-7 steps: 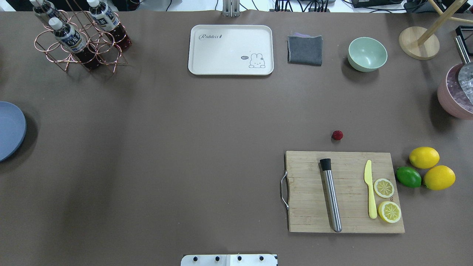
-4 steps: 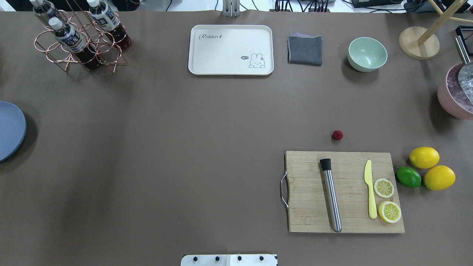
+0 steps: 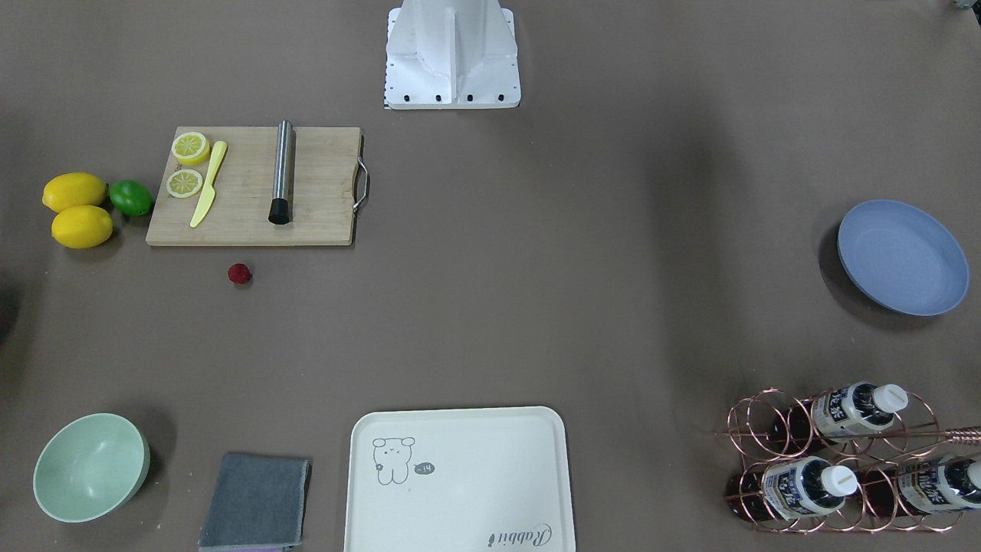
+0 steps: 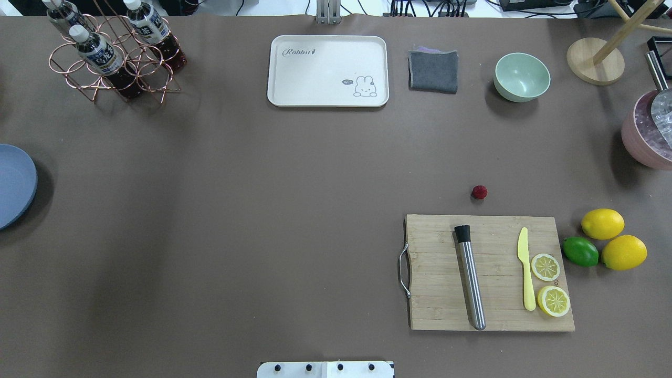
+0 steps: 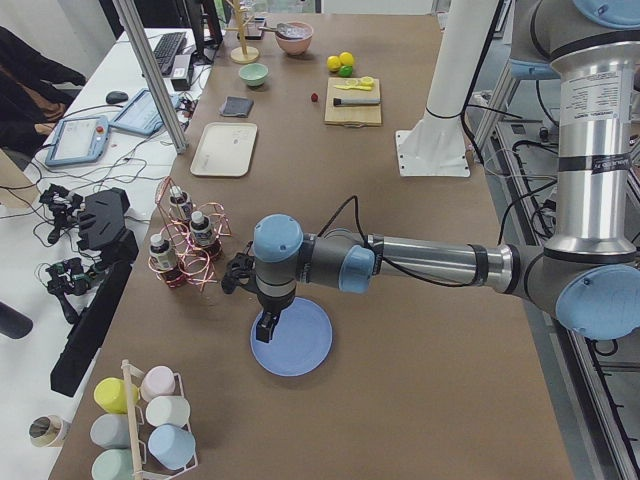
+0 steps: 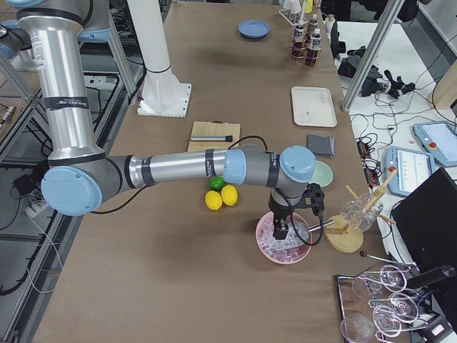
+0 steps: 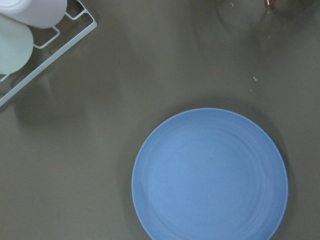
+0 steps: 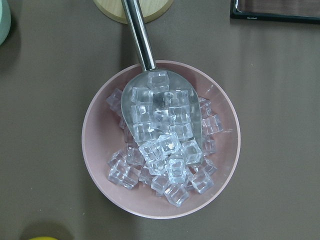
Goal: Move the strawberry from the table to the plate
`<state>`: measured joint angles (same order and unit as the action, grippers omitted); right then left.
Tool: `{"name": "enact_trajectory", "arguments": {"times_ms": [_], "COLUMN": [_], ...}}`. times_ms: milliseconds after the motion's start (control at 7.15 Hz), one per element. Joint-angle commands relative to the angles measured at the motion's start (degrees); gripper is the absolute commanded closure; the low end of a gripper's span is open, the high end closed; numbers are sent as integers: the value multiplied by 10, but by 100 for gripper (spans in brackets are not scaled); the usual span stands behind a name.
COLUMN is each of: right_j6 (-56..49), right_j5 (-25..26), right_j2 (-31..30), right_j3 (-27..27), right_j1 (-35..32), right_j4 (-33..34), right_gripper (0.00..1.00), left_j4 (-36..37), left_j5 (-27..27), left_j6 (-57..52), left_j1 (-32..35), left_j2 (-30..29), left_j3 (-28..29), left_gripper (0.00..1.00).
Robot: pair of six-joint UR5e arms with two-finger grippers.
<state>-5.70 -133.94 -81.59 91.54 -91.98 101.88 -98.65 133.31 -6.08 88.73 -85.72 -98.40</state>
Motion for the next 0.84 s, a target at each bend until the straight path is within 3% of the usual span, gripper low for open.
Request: {"name": "enact_trajectory", "arguments": {"times_ms": [0, 280, 420, 699], "right_j6": [11, 52, 95, 199], "right_j5": [0, -1, -2, -2], "right_j2": [13, 24, 24, 25], "right_j3": [0, 1, 1, 1], "right_j1": [5, 22, 35, 98], "right_j4": [0, -17, -59, -133], "right_gripper": [0, 0, 0, 0], "left_j4": [-62, -155, -186, -211], "left_j5": [1, -2, -9, -9], "left_j6": [-3, 1, 1, 2], "left_j1": [0, 0, 0, 0], "left_j2": [15, 11, -1, 2], "left_j3": [28, 100, 155, 194], "left_gripper": [2, 2, 2, 2]}}
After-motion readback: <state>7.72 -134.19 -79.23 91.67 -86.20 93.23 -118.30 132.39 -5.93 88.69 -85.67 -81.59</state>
